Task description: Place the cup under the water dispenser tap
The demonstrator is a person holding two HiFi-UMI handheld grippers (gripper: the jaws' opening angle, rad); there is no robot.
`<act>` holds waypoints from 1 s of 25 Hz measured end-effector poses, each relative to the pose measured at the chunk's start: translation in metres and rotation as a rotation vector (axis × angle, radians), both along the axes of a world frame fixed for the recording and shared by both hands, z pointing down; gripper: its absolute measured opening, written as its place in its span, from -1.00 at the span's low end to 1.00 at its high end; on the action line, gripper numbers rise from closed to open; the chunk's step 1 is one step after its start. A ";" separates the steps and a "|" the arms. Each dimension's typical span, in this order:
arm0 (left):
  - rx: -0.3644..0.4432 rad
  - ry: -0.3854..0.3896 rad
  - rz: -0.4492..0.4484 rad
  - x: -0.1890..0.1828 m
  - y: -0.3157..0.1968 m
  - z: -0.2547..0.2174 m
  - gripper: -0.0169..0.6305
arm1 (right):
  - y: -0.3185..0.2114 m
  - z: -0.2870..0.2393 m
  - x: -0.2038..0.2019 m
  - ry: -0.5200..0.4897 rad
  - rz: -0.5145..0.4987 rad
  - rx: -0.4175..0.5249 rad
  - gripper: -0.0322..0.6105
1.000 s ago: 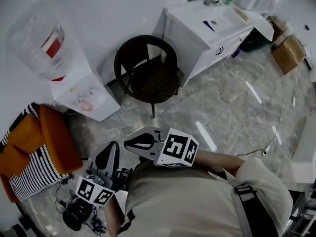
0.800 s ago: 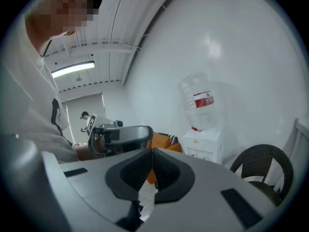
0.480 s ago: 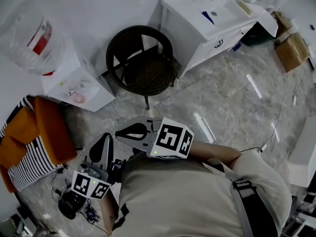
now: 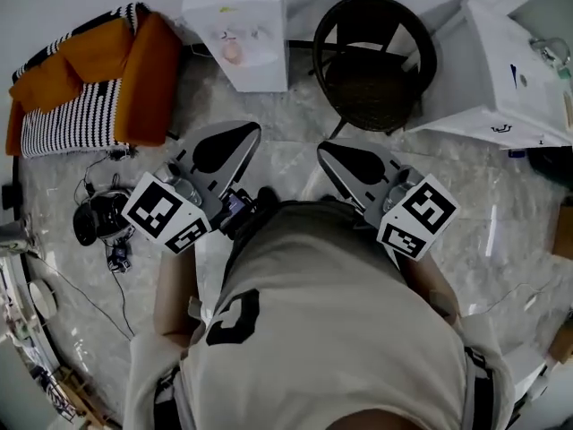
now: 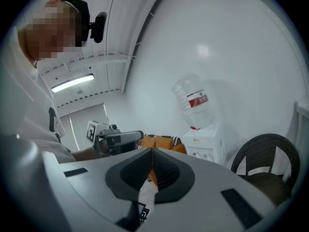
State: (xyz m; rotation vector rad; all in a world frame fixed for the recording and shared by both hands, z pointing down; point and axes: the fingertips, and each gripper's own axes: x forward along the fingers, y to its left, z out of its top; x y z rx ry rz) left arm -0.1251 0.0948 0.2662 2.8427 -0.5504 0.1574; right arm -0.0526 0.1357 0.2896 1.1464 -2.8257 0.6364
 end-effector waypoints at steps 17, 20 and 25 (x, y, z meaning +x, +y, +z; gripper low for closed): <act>0.054 -0.130 -0.114 -0.036 0.006 0.033 -0.77 | 0.010 0.009 -0.028 0.023 -0.073 -0.026 -0.81; 0.047 -0.139 -0.114 -0.038 0.007 0.036 -0.77 | 0.010 0.010 -0.031 0.023 -0.080 -0.032 -0.81; 0.030 -0.136 -0.115 -0.042 0.008 0.041 -0.77 | 0.011 0.014 -0.035 0.018 -0.078 -0.053 -0.81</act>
